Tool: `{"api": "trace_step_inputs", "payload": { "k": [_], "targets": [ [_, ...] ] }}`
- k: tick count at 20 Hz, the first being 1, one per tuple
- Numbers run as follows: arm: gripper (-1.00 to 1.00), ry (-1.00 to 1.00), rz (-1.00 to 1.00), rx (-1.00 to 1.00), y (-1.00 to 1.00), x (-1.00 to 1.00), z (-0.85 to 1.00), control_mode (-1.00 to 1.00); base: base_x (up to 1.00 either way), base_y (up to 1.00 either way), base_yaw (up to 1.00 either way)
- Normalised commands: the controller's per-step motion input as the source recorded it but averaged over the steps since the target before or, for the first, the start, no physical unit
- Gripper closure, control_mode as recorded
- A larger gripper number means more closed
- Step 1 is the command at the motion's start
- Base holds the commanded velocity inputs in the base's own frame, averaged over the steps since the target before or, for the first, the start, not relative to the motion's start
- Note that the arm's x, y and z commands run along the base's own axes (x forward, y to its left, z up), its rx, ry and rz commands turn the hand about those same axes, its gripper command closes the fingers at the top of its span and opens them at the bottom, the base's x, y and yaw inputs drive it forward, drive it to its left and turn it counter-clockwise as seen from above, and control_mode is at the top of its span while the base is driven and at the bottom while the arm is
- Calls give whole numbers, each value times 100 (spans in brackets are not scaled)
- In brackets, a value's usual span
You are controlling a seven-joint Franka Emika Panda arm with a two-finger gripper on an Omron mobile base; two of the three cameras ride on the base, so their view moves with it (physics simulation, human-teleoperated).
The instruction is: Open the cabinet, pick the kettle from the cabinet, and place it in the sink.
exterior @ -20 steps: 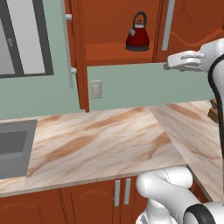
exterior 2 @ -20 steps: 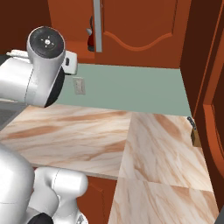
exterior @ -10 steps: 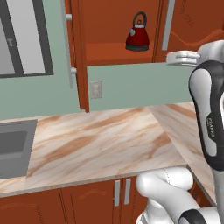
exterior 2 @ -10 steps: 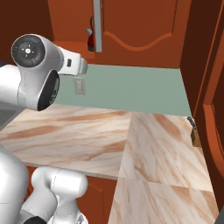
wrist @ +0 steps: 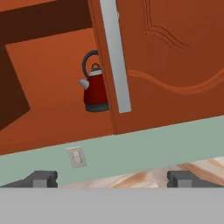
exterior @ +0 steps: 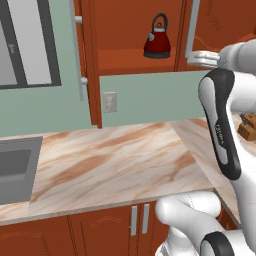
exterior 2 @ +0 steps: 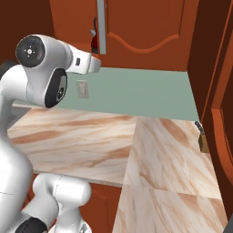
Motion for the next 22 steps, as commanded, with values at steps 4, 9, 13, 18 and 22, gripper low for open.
{"api": "trace_step_inputs", "payload": {
  "k": [4,9,13,18,22],
  "targets": [
    [-100,0,0,0,-23,39,7,-100,0,0,0],
    [-100,0,2,0,-7,42,5,-100,0,0,0],
    [-100,4,2,0,-6,41,11,-100,0,0,0],
    [-100,1,0,0,-9,38,7,-100,0,0,0],
    [-100,2,1,0,-10,41,5,-100,0,0,0]
  ]
}}
